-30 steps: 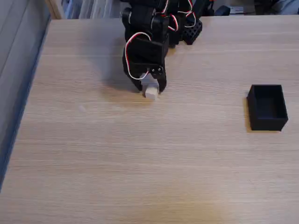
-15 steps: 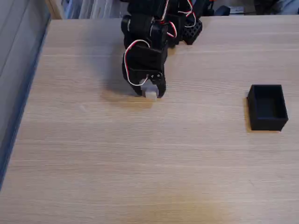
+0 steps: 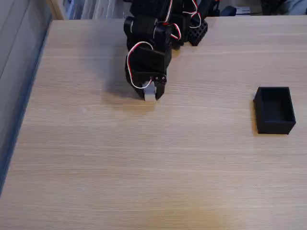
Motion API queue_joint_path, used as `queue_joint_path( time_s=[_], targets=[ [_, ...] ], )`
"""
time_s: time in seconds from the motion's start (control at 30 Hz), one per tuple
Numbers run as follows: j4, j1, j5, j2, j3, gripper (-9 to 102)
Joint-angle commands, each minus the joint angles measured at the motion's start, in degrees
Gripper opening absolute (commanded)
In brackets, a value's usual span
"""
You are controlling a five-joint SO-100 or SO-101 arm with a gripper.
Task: Pick a white block and place it in the black box.
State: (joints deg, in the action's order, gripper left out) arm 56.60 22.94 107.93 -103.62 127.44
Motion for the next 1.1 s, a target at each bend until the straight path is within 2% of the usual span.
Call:
queue_joint_path(
  time_s=[0.0,0.4,0.77,1.07],
  targets=[
    [0.0,0.0,1.7,-3.6,0.2,0],
    [0.0,-7.6,2.5,-21.4,6.7,0],
    [2.4,-26.4,-3.4,-33.8,7.0,0],
    [0.8,-40.0,-5.8,-34.4,4.8,0]
  ],
)
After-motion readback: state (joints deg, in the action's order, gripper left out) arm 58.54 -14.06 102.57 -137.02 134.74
